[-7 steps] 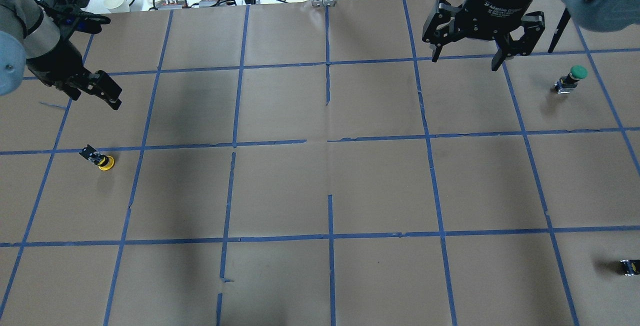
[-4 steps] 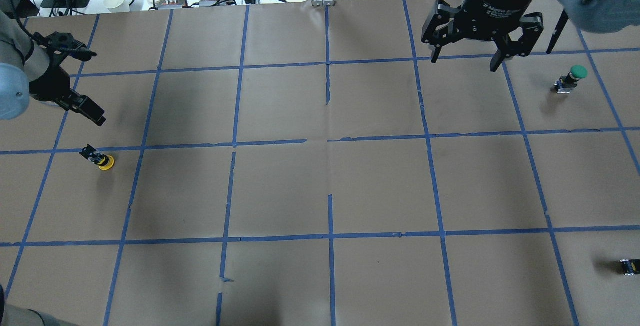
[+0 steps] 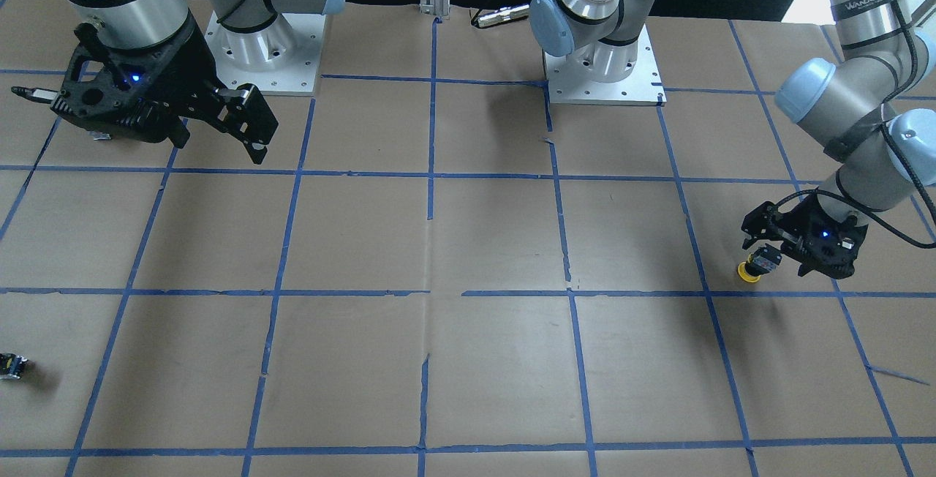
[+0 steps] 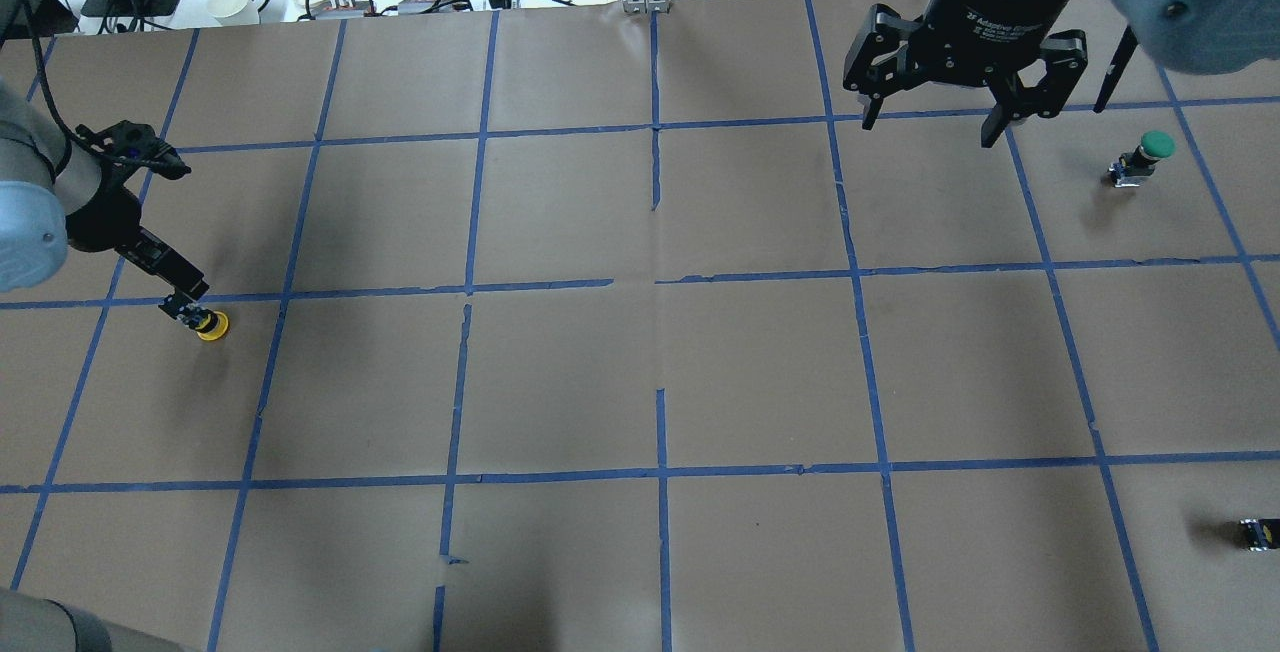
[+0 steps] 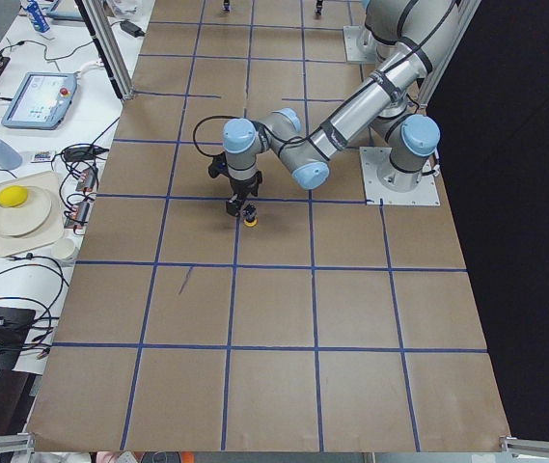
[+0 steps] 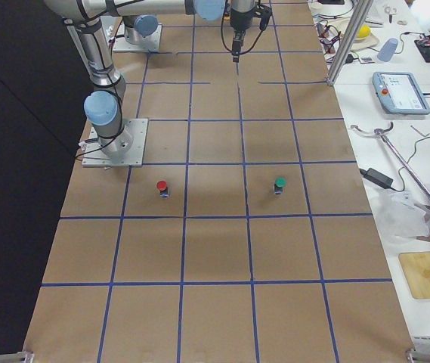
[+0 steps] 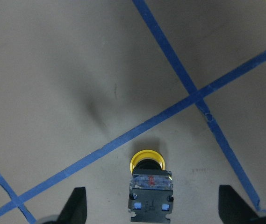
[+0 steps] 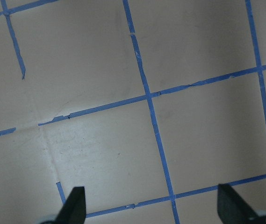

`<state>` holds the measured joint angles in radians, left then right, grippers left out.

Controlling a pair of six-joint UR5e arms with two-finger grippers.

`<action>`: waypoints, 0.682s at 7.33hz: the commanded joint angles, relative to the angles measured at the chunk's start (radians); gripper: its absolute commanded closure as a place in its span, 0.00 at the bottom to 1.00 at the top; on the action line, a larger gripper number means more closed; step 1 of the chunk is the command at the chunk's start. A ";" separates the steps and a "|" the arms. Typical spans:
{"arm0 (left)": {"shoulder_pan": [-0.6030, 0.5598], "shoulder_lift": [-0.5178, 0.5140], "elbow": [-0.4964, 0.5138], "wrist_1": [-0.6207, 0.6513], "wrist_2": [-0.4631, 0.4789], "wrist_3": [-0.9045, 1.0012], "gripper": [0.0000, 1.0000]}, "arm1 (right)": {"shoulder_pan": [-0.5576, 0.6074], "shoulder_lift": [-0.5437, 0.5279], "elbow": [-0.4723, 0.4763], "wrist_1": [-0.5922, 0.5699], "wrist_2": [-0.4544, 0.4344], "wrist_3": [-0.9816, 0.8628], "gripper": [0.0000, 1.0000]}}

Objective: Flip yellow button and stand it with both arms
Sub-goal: 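Close the left gripper on the yellow button's base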

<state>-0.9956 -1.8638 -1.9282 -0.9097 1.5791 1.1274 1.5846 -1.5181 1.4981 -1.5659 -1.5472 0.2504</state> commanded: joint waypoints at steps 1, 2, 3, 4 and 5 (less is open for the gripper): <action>0.009 -0.018 -0.035 0.034 -0.013 0.012 0.01 | -0.003 -0.001 0.001 -0.002 -0.002 0.000 0.00; 0.012 -0.043 -0.035 0.034 -0.011 0.015 0.01 | -0.003 -0.001 0.001 -0.002 -0.004 0.000 0.00; 0.012 -0.041 -0.028 0.035 -0.011 0.017 0.04 | -0.003 -0.001 0.001 0.000 -0.005 0.000 0.00; 0.012 -0.041 -0.022 0.035 -0.010 0.020 0.08 | -0.003 -0.002 0.001 -0.002 -0.002 0.001 0.00; 0.012 -0.040 -0.020 0.035 -0.010 0.018 0.13 | 0.000 -0.004 0.001 -0.002 -0.002 0.001 0.00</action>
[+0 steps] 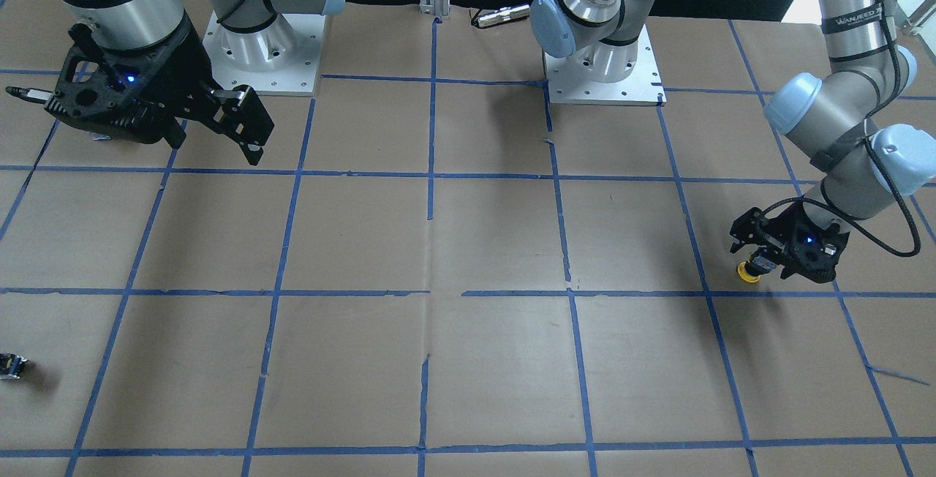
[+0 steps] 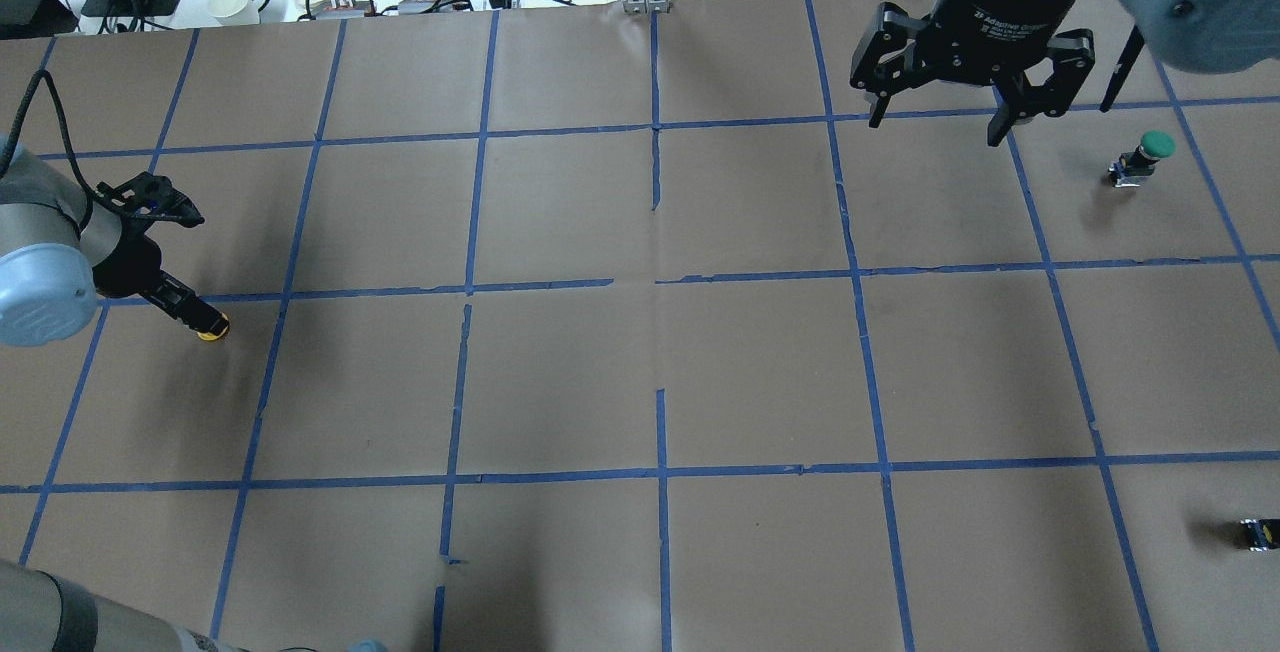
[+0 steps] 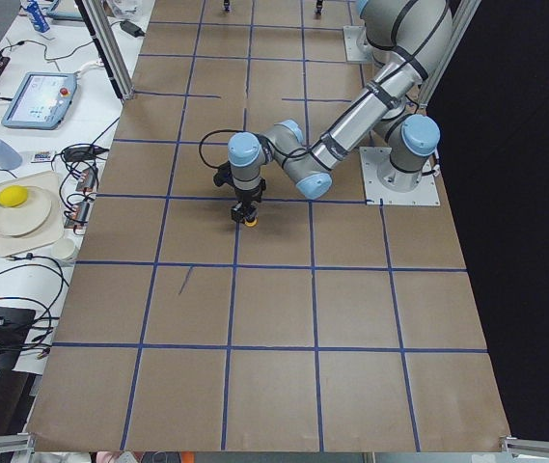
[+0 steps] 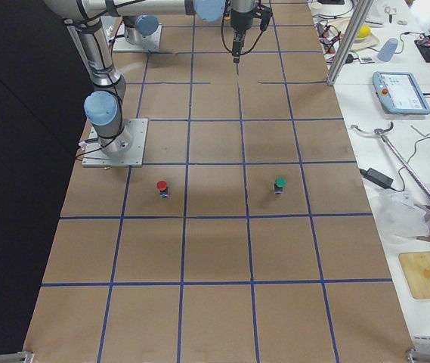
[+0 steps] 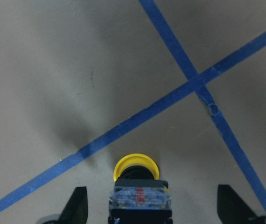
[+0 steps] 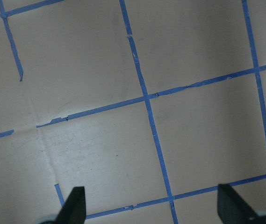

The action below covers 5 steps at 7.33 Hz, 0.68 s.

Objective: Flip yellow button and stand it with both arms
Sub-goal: 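Close the left gripper on the yellow button's base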

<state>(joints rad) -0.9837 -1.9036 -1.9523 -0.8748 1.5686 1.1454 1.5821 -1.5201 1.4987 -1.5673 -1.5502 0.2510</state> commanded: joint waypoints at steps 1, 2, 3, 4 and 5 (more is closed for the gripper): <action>0.000 0.006 0.004 -0.001 0.004 -0.001 0.17 | 0.001 -0.002 0.000 0.000 0.001 0.002 0.00; 0.000 0.005 0.003 -0.001 0.010 -0.006 0.21 | 0.002 -0.006 0.000 0.003 0.001 0.002 0.00; 0.000 0.006 0.003 -0.001 0.013 -0.004 0.35 | 0.002 -0.005 0.000 0.001 0.001 0.002 0.00; 0.000 0.006 0.003 -0.003 0.017 0.002 0.65 | -0.001 -0.005 0.000 0.001 -0.001 0.002 0.00; 0.000 0.011 0.003 -0.012 0.019 0.003 0.86 | -0.001 -0.005 0.000 0.003 -0.001 0.002 0.00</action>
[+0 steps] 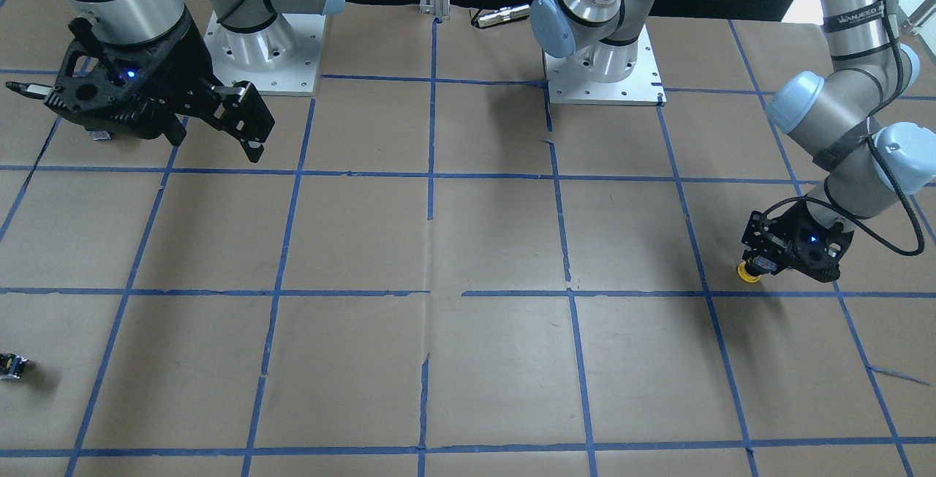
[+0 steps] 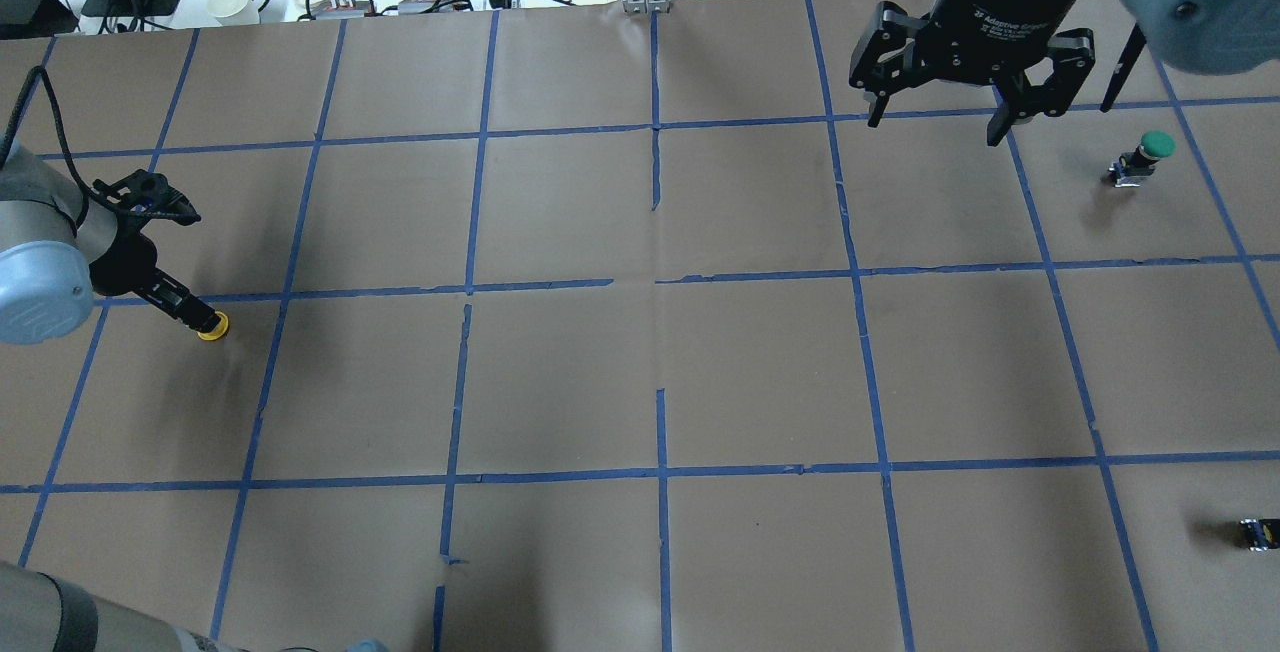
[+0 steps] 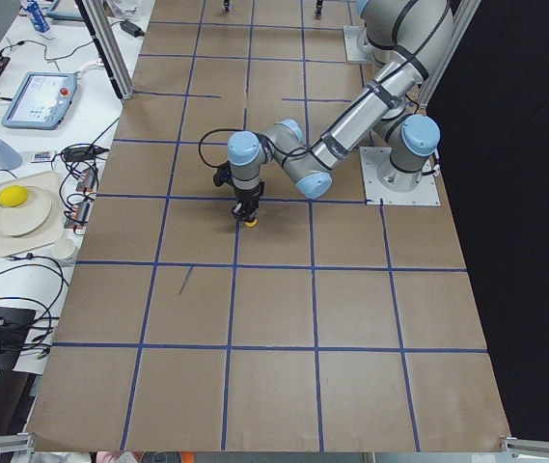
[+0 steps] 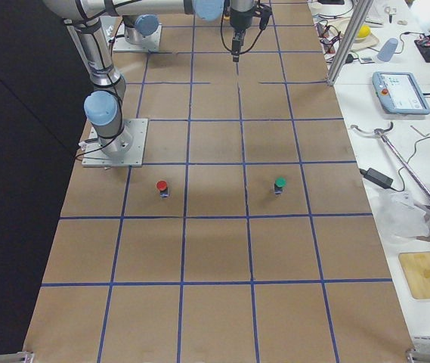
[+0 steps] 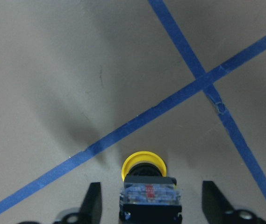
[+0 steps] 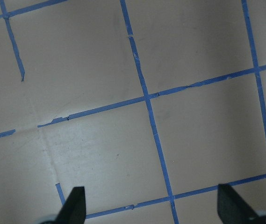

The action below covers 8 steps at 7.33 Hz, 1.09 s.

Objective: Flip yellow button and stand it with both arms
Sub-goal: 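Lift the yellow button with the left gripper toward the table center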

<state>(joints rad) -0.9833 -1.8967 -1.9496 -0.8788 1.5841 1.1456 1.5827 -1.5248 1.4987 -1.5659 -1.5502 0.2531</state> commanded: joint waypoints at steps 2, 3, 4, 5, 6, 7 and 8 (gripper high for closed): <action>-0.020 0.030 0.017 -0.015 -0.010 -0.007 0.95 | -0.001 0.000 0.000 0.001 -0.002 0.000 0.00; -0.046 0.068 0.030 -0.069 -0.024 -0.015 0.95 | -0.001 0.000 0.000 0.000 -0.002 0.000 0.00; -0.102 0.118 0.058 -0.180 -0.070 -0.055 0.95 | -0.001 0.000 0.000 0.001 -0.002 0.000 0.00; -0.160 0.169 0.090 -0.315 -0.132 -0.175 0.95 | -0.001 0.000 0.000 0.001 -0.002 0.000 0.00; -0.208 0.204 0.113 -0.418 -0.224 -0.257 0.95 | -0.003 -0.003 -0.003 0.001 -0.002 0.003 0.00; -0.253 0.229 0.118 -0.492 -0.321 -0.309 0.95 | -0.003 -0.005 -0.005 0.003 -0.002 0.003 0.00; -0.293 0.246 0.120 -0.587 -0.475 -0.363 0.95 | -0.003 -0.005 -0.003 0.003 -0.001 0.002 0.00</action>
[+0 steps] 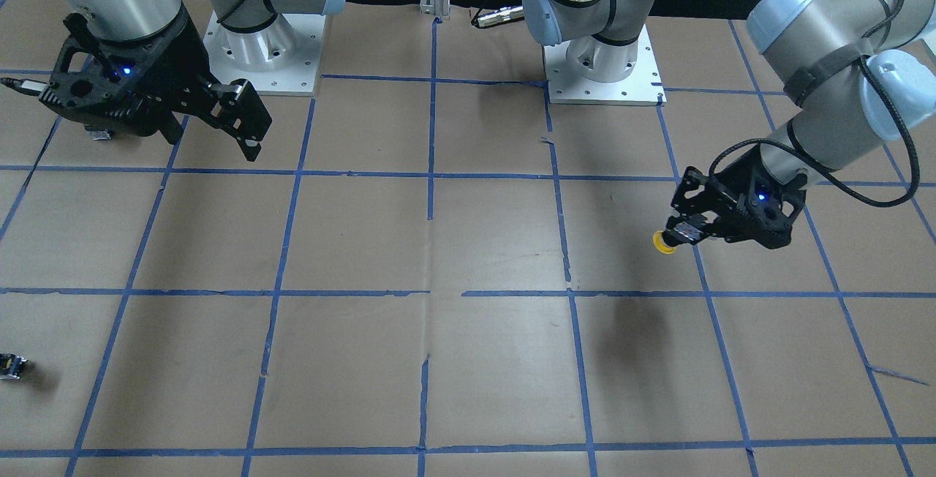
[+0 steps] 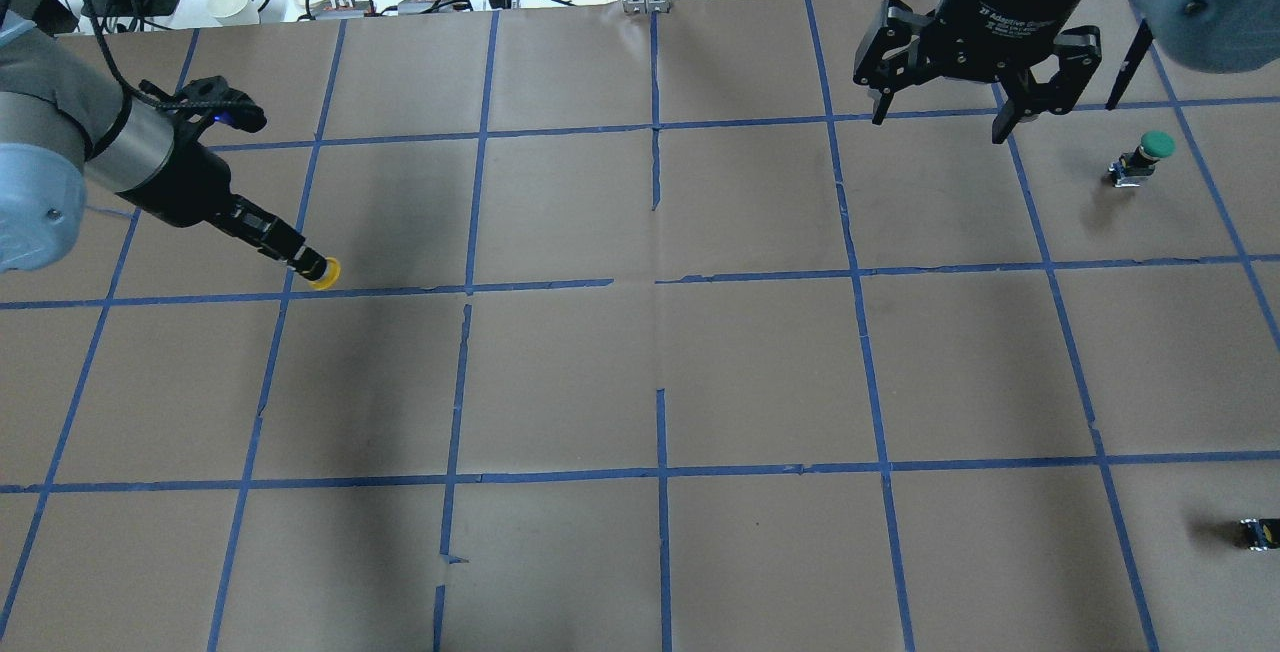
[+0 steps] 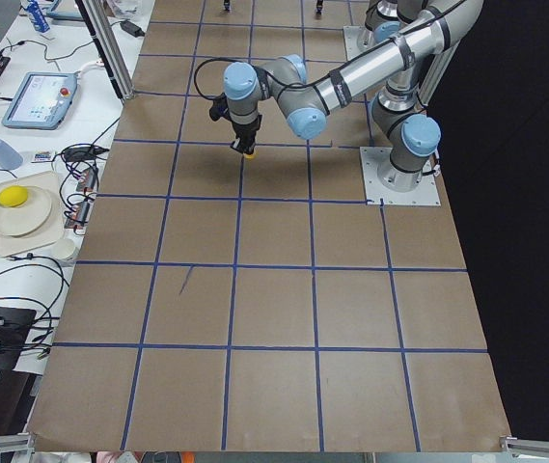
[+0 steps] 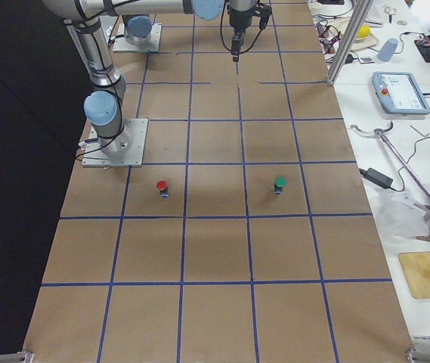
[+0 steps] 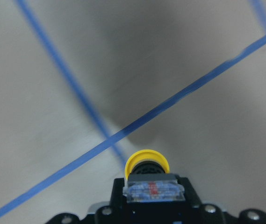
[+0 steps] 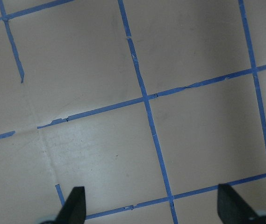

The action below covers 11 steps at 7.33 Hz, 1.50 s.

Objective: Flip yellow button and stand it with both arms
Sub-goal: 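Lift the yellow button with the left gripper toward the table center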

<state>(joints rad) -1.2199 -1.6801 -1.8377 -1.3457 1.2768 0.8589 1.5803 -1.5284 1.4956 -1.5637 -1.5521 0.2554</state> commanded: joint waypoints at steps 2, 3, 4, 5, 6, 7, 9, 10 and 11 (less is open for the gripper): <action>-0.093 0.040 -0.011 -0.229 -0.510 -0.087 0.96 | 0.000 0.001 -0.006 0.002 0.001 0.002 0.00; -0.124 0.040 -0.012 -0.265 -0.631 -0.101 0.97 | -0.005 0.001 -0.006 0.004 -0.002 0.001 0.00; -0.166 0.043 -0.014 -0.268 -0.752 -0.151 0.98 | -0.005 0.001 -0.006 0.004 0.000 0.001 0.00; -0.209 0.043 -0.015 -0.268 -0.874 -0.193 0.98 | -0.003 -0.001 -0.006 0.010 -0.003 -0.005 0.00; -0.252 0.048 -0.023 -0.265 -0.966 -0.243 0.98 | 0.006 -0.010 0.000 0.031 -0.011 -0.013 0.00; -0.283 0.063 -0.044 -0.259 -1.064 -0.277 0.98 | 0.006 -0.015 0.002 0.053 -0.009 -0.015 0.00; -0.303 0.076 -0.080 -0.253 -1.158 -0.307 0.98 | -0.005 -0.012 -0.001 0.088 0.003 -0.021 0.00; -0.323 0.072 -0.084 -0.254 -1.235 -0.320 0.98 | -0.035 -0.012 -0.008 0.138 0.094 -0.012 0.00; -0.328 0.066 -0.084 -0.254 -1.264 -0.320 0.98 | -0.084 -0.019 -0.009 0.212 0.213 -0.016 0.00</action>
<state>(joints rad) -1.5357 -1.6089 -1.9182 -1.5998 0.0668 0.5450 1.5435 -1.5422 1.4899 -1.4272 -1.4588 0.2403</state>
